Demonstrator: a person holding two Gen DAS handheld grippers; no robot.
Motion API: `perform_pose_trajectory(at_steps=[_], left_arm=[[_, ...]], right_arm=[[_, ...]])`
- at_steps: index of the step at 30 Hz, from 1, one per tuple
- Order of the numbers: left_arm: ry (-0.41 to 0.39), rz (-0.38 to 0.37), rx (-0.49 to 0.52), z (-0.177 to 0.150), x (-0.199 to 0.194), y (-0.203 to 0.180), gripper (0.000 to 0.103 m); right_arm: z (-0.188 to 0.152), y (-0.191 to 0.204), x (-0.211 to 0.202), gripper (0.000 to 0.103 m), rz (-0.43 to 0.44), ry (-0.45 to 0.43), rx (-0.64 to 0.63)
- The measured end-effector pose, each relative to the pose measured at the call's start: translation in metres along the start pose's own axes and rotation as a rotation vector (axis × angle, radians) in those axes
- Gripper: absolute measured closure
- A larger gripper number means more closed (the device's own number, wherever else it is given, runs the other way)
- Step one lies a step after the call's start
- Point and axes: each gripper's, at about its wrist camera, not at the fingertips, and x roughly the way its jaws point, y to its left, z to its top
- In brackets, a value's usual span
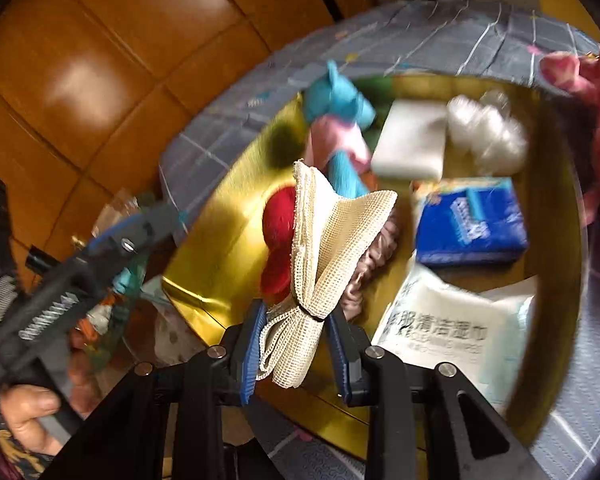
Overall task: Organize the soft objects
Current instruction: 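Carry the cream mesh bundle into the gold tray and release it with the right tool, then move both tools back toward the pink towel roll and white gloves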
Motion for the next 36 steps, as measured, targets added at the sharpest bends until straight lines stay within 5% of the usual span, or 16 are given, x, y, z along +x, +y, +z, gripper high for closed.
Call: perform_pose_trajectory(at_steps=[7, 36], left_arm=[[0.005, 0.003, 0.014, -0.004, 0.002, -0.005, 0.036], [-0.019, -0.063, 0.127, -0.018, -0.013, -0.047, 0.034]], right_arm=[[-0.014, -0.003, -0.003, 0.061, -0.052, -0.001, 0.011], [-0.048, -0.008, -0.088, 0.06, -0.408, -0.275, -0.001]])
